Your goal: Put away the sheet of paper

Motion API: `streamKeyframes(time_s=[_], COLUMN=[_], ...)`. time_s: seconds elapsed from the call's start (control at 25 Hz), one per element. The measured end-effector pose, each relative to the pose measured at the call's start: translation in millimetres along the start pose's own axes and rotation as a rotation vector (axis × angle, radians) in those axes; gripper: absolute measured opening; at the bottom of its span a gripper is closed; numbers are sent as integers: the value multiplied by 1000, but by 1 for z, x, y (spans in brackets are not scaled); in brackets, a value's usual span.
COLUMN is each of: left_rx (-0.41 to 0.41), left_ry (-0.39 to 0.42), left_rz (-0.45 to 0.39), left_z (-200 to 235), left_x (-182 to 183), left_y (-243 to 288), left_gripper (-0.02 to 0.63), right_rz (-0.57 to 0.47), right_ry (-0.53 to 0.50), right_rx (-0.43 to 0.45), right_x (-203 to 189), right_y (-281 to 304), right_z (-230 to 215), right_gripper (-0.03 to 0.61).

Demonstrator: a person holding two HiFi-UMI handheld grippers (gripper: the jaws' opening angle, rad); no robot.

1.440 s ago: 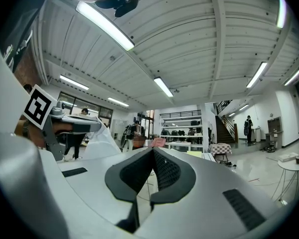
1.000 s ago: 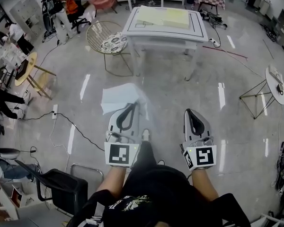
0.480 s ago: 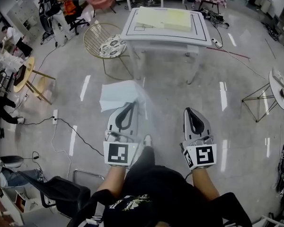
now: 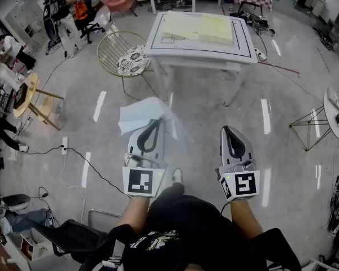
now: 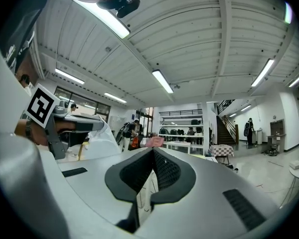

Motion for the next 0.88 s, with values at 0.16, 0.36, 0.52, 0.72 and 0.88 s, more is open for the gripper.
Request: streamKeyframes(time_s=[0.16, 0.36, 0.52, 0.72, 0.88], left_rx=[-32, -49, -59, -76, -93], left_ry=[-7, -14, -26, -17, -11], left_rz=[-16, -23, -25, -32, -48], left_z=[16, 42, 60, 82, 90], left_x=[-8, -19, -27, -36, -44], left_y=[24, 46, 62, 78, 87], left_gripper=[0, 0, 0, 0, 0], right_rz=[8, 1, 6, 8, 5], right_ry=[-12, -24, -26, -29, -40], right_rx=[-27, -42, -49, -76, -89], right_x=[-7, -14, -20, -29, -37], right_y=[25, 59, 82, 106, 117], right_z=[-5, -3, 0, -1, 0], right_gripper=[-2, -2, -2, -2, -2])
Point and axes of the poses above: the fingertips, and each gripper's own axes: y forward along the fingers, z to its left, x out of its top, the point moved 3 cm from there along -y, backward along the fingers, and after that the axes turned 14 degrees about -z, right-handed, at the moved point
